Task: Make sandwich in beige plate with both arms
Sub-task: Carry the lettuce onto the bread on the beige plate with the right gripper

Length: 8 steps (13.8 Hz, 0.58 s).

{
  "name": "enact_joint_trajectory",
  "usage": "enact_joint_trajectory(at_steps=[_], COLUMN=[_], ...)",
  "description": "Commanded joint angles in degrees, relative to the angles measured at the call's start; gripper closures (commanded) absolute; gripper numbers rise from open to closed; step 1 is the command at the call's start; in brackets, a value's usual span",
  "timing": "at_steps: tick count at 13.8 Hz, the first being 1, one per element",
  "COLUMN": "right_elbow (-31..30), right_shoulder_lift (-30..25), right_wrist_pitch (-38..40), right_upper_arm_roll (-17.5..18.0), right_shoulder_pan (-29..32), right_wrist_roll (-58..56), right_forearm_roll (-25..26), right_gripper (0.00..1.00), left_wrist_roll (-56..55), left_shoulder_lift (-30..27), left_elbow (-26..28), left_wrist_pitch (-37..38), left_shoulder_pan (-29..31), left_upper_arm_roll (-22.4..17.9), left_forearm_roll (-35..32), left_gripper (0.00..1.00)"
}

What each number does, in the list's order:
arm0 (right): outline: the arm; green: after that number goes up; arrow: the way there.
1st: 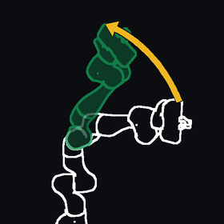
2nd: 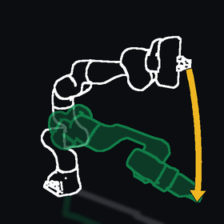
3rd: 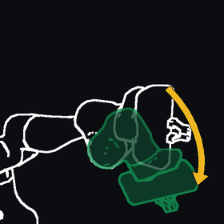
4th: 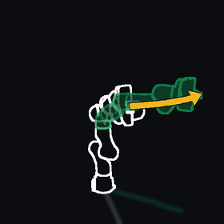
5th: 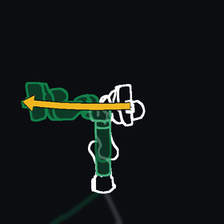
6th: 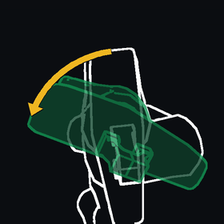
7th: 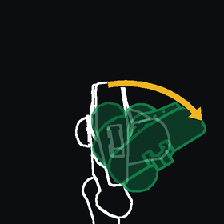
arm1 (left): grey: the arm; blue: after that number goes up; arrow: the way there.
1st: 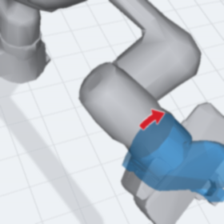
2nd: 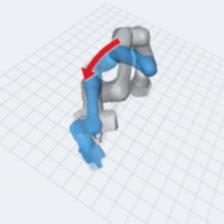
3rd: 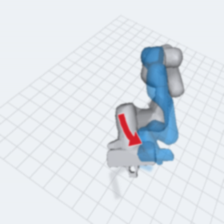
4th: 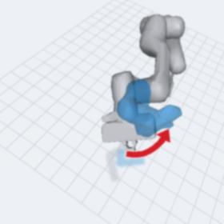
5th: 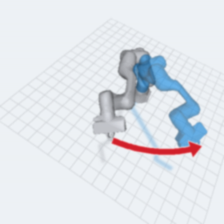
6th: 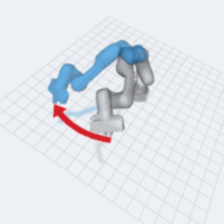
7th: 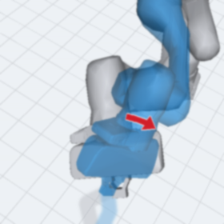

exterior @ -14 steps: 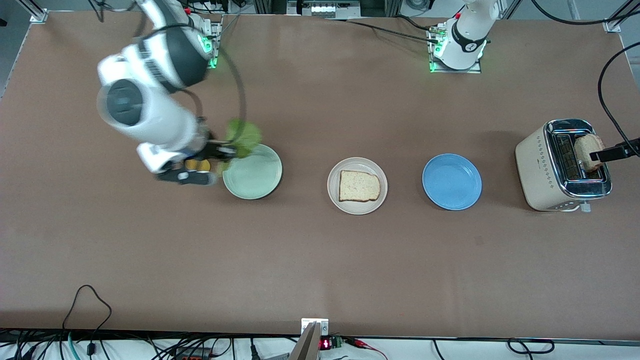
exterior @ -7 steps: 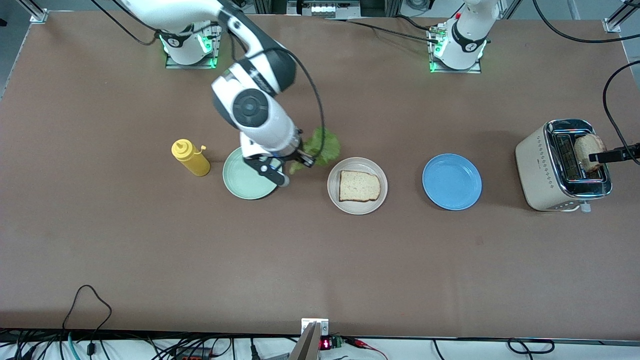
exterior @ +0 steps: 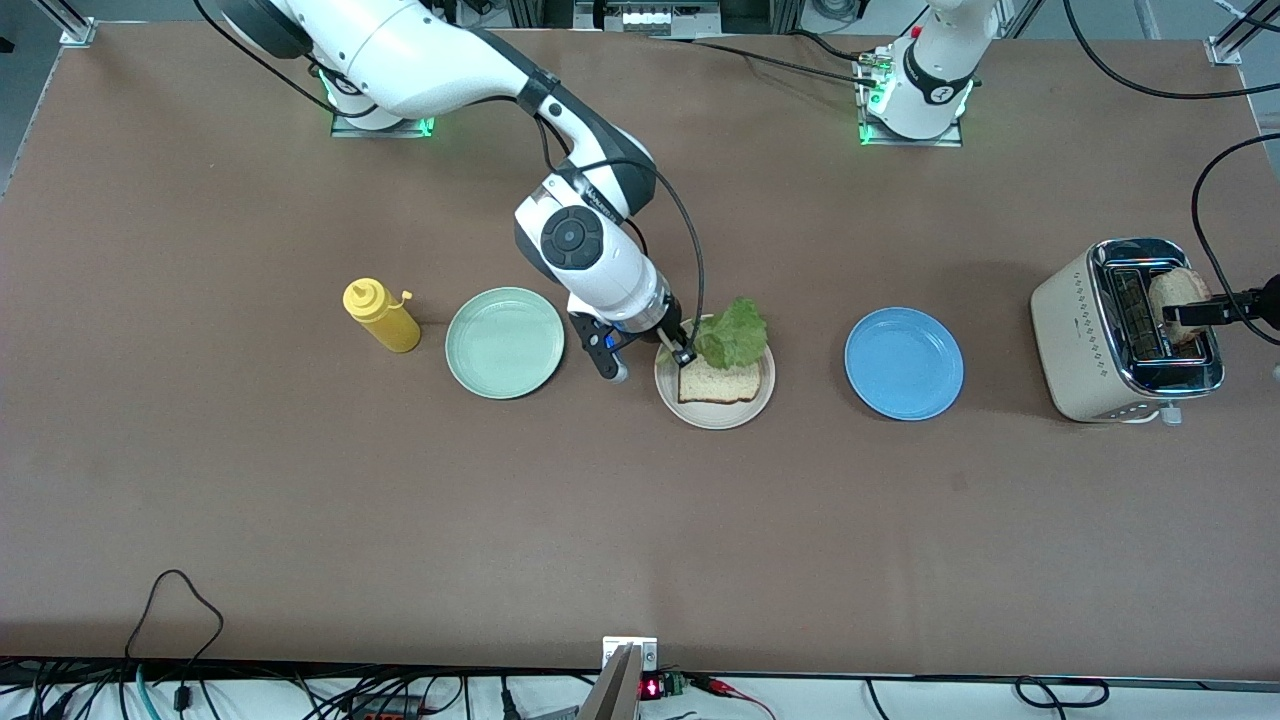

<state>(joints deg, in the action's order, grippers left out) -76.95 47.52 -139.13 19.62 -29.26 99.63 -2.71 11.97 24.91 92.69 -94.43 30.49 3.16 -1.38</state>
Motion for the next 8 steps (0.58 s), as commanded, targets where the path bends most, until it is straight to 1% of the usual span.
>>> enact_joint_trajectory(at_steps=[1,3,4,5,7,8], right_elbow=[2.3,2.3,2.3,2.3,2.3,2.3], right_shoulder_lift=[2.0,2.7,3.1,3.4,3.9,3.9], right_wrist_pitch=[-1.4,-2.0,-3.5,-4.6,-4.8,-4.8], right_upper_arm_roll=[-1.2,-1.4,-1.7,-1.7,-1.8,-1.9], right_shoulder_pan=[-1.1,-1.2,-1.2,-1.2,-1.5,-1.5], right_wrist_roll=[1.2,1.2,1.3,1.4,1.2,1.1], right_forearm_roll=[-1.2,-1.2,-1.2,-1.2,-1.2,-1.3], right_gripper=[1.00,1.00,1.00,1.00,1.00,0.75], left_wrist_roll=[1.4,2.0,3.7,4.5,5.0,5.4], left_shoulder_lift=[0.9,0.9,0.8,0.5,0.5,0.5], left_elbow=[-1.4,-1.5,-1.7,-2.1,-5.6,-7.9], left_wrist_pitch=[2.9,3.5,4.4,4.6,5.8,7.7], left_shoulder_pan=[0.9,0.8,0.8,0.8,0.9,0.9], left_upper_arm_roll=[0.7,1.0,1.1,1.1,1.1,1.2], left_forearm_roll=[-0.7,-1.1,-1.1,-1.1,-1.1,-0.8], left_gripper=[0.59,0.93,0.99,0.99,0.99,0.99])
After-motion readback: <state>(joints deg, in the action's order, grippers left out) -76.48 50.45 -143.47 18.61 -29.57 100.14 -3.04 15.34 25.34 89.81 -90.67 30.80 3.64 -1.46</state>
